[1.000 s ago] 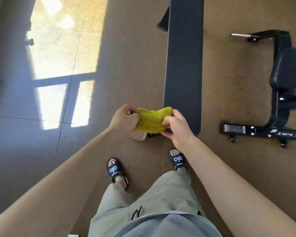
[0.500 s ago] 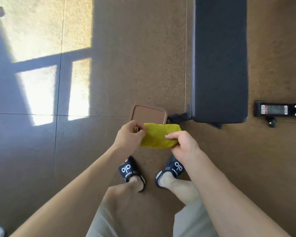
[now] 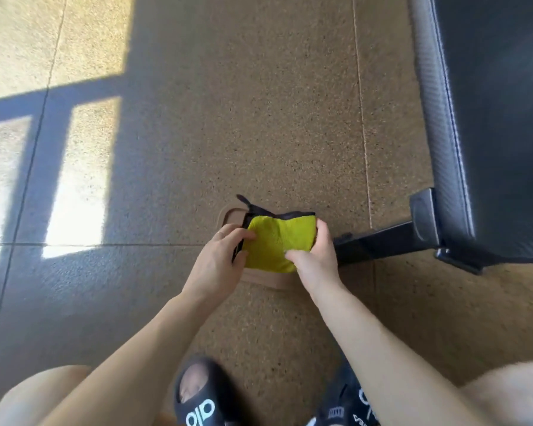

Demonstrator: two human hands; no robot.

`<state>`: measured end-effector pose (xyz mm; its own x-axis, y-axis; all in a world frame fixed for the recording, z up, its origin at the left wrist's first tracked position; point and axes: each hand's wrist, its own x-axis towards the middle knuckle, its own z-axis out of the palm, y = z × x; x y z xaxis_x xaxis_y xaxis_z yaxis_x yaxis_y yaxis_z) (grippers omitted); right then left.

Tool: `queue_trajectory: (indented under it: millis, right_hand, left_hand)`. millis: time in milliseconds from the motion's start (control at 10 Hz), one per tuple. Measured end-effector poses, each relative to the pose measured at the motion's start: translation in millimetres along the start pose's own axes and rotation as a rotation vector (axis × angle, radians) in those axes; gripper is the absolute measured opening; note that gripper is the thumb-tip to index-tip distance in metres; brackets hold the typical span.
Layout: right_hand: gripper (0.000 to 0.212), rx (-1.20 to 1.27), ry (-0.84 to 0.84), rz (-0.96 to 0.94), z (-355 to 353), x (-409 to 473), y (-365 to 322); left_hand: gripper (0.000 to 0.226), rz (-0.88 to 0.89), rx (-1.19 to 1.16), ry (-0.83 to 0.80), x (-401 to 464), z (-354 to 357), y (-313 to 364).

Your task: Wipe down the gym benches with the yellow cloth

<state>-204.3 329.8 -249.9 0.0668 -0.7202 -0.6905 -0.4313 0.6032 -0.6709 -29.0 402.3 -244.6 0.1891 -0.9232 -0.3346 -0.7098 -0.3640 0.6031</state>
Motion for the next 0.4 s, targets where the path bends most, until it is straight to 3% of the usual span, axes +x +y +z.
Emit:
queue_trajectory:
  millis: [100,200,400]
  right_hand:
    - [0.092,-0.276,0.056,-0.229,26.3,26.7,44.1]
    - [0.095,-0.374,0.168,-0.327,38.1,34.4,58.9]
    - [0.097,-0.577,0.266,-0.246,29.1,14.4,40.5]
  left_hand:
    - [0.04,0.001,0.067,-0.013,8.2,48.4,-35.5]
    - [0.035,-0.033,0.048,0.059,7.9,63.3,-43.0]
    - [0.05,-0.062,0.032,-0.004,13.2,42.1,-30.3]
